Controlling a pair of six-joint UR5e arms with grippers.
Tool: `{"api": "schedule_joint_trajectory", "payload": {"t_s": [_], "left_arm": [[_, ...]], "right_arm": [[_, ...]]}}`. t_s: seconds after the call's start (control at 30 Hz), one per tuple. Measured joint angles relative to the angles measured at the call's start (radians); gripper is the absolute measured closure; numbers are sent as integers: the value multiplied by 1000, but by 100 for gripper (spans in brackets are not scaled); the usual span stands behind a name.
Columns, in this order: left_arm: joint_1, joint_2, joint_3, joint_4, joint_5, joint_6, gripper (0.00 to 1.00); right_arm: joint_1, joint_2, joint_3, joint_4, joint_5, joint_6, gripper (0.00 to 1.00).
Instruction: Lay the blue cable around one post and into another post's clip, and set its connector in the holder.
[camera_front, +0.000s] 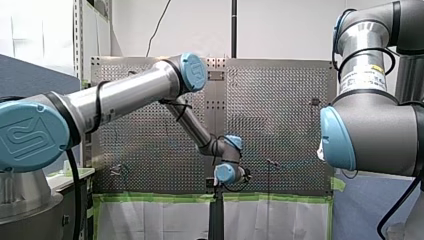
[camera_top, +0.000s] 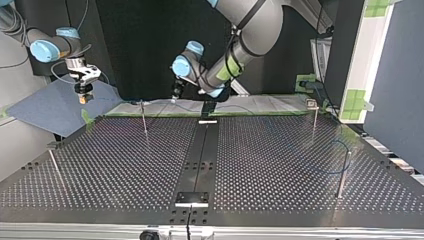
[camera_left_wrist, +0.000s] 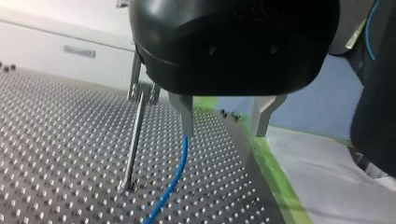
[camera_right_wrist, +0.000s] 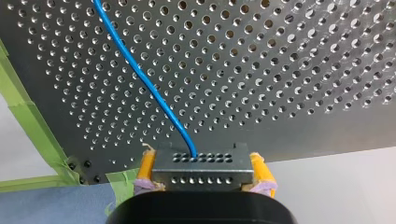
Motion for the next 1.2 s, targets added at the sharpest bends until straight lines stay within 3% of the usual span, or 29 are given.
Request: {"api": "schedule_joint_trajectory", "payload": {"t_s": [0.17, 0.4, 0.77, 0.97, 1.2], "left_arm": [[-28, 9, -45, -3, -34, 33, 39], [-44, 9, -86, 14, -80, 38, 39], [-60, 8, -47, 114, -172, 57, 39], [-59, 8, -36, 155, -180, 57, 37], [-47, 3, -3, 144, -183, 56, 37]], "right_arm": [[0, 0, 0, 1, 0, 1, 100], [0, 0, 0, 2, 0, 3, 100], [0, 0, 0, 1, 0, 3, 100], [0, 0, 0, 2, 0, 3, 100], [1, 0, 0, 4, 0, 1, 100]]}}
